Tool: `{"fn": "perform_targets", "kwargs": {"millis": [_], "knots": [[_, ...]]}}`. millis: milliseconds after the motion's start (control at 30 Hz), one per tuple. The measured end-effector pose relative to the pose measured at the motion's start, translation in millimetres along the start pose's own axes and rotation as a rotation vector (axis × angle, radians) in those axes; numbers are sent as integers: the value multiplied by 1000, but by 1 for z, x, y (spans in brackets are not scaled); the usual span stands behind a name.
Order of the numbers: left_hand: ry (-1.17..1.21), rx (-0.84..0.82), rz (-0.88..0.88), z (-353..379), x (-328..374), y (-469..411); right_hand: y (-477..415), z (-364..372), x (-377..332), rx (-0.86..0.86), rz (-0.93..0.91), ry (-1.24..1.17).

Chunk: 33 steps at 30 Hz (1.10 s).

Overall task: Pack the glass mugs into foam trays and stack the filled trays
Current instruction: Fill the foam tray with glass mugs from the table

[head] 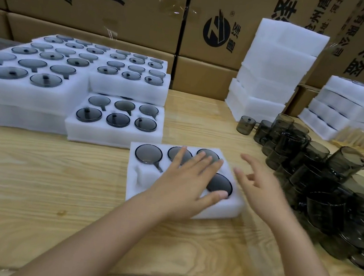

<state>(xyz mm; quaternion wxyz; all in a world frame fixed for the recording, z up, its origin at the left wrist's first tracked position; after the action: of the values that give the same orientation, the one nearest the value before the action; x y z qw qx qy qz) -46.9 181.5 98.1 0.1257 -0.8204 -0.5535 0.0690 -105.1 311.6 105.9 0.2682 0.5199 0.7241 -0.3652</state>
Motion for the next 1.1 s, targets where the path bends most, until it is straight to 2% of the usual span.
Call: {"fn": "perform_targets", "kwargs": {"millis": [67,100,133,200,267,367,467,533,867,1100], "knots": [[224,292,60,-45,-18,22,19,-45,-12,203,-120,250],[262,450,44,-63,-34,36,30,-67,-14,310,-138,391],[281,583,-18,-74,-54,51,40,-86,-13,400,-130,515],[396,701,-244,-70,-101,77,50,-112,0,457,-43,680],[546,676,-466,-44,-137,93,47,-120,27,334,145,815],[700,489,-561,-4,-155,90,40,-120,51,169,317,961],[799,358,-516,11,-154,80,35,-122,52,172,319,947],[861,331,-528,17,-157,79,33,-123,57,142,336,957],[959,306,-572,21,-161,80,34,-138,63,265,223,831],[965,309,-580,22,-160,79,37,-147,61,340,236,647]]}}
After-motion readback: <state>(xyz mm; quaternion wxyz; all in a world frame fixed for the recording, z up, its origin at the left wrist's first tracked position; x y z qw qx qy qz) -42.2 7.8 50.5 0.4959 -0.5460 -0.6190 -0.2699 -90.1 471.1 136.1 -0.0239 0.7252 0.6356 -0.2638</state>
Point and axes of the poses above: each hand's wrist, its own y-axis away from the middle knuckle, its own z-axis out of the palm, x = y × z, the point moved 10 cm from there along -y, towards the middle knuckle, and after that the axes turned 12 degrees about -y, right-handed, at the moved point
